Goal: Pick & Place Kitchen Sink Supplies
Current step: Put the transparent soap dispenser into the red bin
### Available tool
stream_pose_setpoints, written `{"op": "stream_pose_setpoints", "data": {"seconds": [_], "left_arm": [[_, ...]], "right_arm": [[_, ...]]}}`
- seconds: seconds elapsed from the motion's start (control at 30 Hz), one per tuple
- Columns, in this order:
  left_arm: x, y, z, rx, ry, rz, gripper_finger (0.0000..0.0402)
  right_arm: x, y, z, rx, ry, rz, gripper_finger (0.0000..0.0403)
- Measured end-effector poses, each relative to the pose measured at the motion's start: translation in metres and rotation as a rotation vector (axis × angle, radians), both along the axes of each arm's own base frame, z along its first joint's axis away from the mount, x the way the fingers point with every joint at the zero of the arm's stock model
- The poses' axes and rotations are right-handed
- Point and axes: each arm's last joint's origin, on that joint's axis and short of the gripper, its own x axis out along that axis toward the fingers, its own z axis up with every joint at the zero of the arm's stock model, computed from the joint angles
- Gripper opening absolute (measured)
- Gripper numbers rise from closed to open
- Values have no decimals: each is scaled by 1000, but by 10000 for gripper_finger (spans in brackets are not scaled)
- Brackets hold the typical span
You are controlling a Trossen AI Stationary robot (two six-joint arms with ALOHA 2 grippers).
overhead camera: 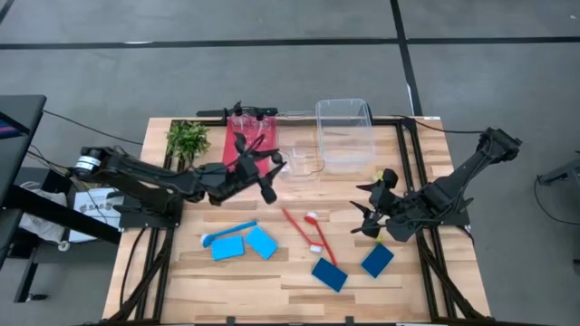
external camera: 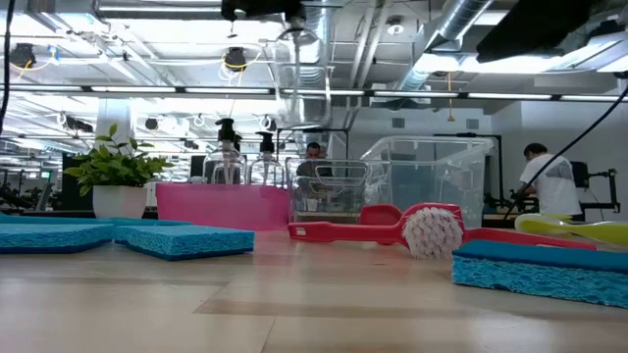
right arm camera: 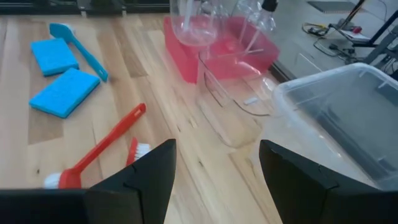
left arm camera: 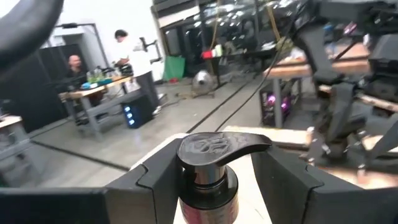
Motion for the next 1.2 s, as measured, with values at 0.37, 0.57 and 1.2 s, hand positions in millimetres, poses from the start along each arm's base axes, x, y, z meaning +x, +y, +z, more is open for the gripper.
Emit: {"op": "stream_pose_setpoints", "data": {"seconds": [0.37,0.57,1.2], "left_arm": [[-8,5,-18,-18,68,168,184],[-15,13,-33,-22,58,282,184],[-33,55,-81,-144,-5,375,184]], "right_arm": [[2,2,-2,20,-22,0,223],[2,2,-2,18,-20,1,223],[2,2,-2,16,-16,2,224]]}}
